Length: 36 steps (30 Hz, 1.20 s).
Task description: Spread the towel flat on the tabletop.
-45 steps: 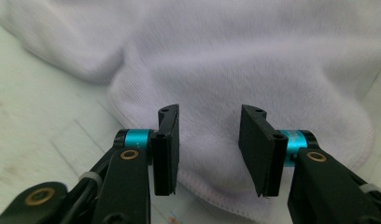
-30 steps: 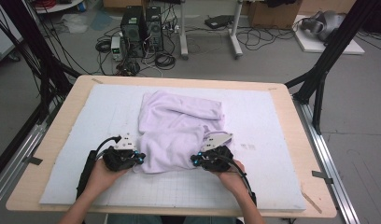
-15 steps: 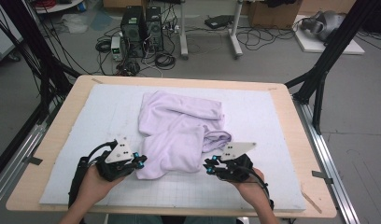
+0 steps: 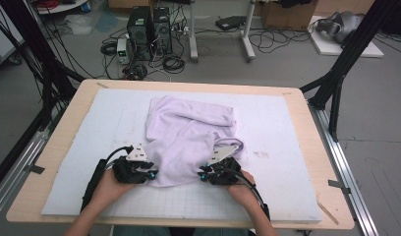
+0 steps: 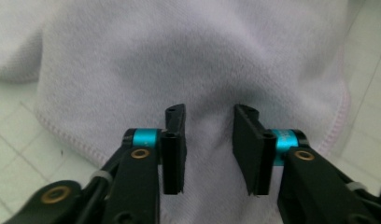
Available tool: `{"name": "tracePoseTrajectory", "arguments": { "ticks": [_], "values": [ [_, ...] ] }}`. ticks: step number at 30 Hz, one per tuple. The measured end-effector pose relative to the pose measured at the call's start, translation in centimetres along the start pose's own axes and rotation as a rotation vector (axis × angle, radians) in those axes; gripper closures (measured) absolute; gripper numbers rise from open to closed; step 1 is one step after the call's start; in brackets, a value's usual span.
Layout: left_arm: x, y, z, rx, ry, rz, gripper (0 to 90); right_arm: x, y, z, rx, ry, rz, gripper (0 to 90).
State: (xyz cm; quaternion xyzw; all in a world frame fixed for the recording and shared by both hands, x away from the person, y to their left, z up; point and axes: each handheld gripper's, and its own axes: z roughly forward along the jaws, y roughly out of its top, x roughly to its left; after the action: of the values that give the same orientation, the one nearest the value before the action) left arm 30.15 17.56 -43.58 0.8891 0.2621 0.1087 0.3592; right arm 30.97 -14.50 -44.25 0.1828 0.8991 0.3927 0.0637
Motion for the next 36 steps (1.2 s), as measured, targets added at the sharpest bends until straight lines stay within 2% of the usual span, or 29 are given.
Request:
{"name": "tracePoseTrajectory", "arguments": {
  "ticks": [2, 3, 7, 10, 13, 17, 20, 23, 25, 26, 27, 28, 29, 30, 31, 32, 34, 36],
  "values": [
    [-0.3, 0.1, 0.0, 0.005, 0.002, 0.027, 83.8, 0.0, 0.0, -0.1, -0.002, 0.005, 0.003, 80.8],
    [-0.5, 0.2, 0.0, 0.004, 0.010, 0.035, 85.8, 0.0, 0.0, -0.2, -0.004, 0.003, -0.010, 81.5],
    [-0.6, 0.2, -0.4, -0.003, 0.014, 0.024, 87.5, 0.3, 0.1, -1.0, -0.018, 0.011, -0.016, 82.4],
    [-0.8, 0.2, -1.2, -0.043, 0.005, 0.016, 87.7, 0.8, 0.2, -2.4, -0.038, 0.014, -0.024, 82.2],
    [-1.8, 0.4, -2.7, -0.090, -0.006, 0.018, 87.8, 1.3, 0.1, -3.8, -0.060, 0.009, -0.023, 82.1],
    [-3.3, 0.4, -4.6, -0.124, -0.024, 0.042, 87.7, 2.6, -0.4, -6.0, -0.077, 0.019, -0.027, 82.0],
    [-4.7, 0.4, -5.8, -0.133, -0.042, 0.063, 87.7, 4.2, -0.9, -7.4, -0.080, 0.032, -0.030, 82.0],
    [-6.4, 0.4, -7.1, -0.149, -0.071, 0.091, 87.7, 5.8, -1.2, -8.4, -0.074, 0.042, -0.055, 82.1],
    [-7.2, 0.2, -7.8, -0.159, -0.097, 0.102, 87.7, 6.9, -1.3, -9.3, -0.082, 0.058, -0.057, 82.0],
    [-7.5, 0.1, -8.0, -0.158, -0.101, 0.104, 87.5, 7.5, -1.4, -9.8, -0.075, 0.080, -0.057, 81.3],
    [-7.6, 0.1, -8.0, -0.157, -0.107, 0.109, 86.5, 7.9, -1.5, -10.0, -0.073, 0.104, -0.058, 79.5],
    [-7.6, 0.1, -8.0, -0.155, -0.105, 0.109, 83.0, 8.1, -1.6, -10.2, -0.072, 0.108, -0.065, 76.7],
    [-7.4, 0.2, -7.8, -0.147, -0.092, 0.102, 73.2, 8.3, -1.7, -10.5, -0.077, 0.092, -0.068, 70.7],
    [-7.1, 0.2, -7.6, -0.143, -0.085, 0.096, 66.1, 8.2, -1.8, -10.7, -0.093, 0.073, -0.053, 68.4],
    [-6.4, 0.2, -7.1, -0.147, -0.078, 0.087, 63.4, 8.0, -1.9, -10.8, -0.103, 0.068, -0.041, 67.2],
    [-6.1, 0.3, -6.7, -0.144, -0.067, 0.080, 61.3, 7.4, -2.1, -10.9, -0.108, 0.028, -0.033, 65.5],
    [-5.2, 0.3, -5.3, -0.126, -0.056, 0.055, 58.7, 6.3, -2.4, -10.4, -0.079, -0.024, -0.033, 64.2],
    [-4.4, 0.3, -3.6, -0.096, -0.027, 0.043, 58.6, 5.2, -2.8, -9.6, -0.067, -0.042, -0.006, 62.7]
  ]
}}
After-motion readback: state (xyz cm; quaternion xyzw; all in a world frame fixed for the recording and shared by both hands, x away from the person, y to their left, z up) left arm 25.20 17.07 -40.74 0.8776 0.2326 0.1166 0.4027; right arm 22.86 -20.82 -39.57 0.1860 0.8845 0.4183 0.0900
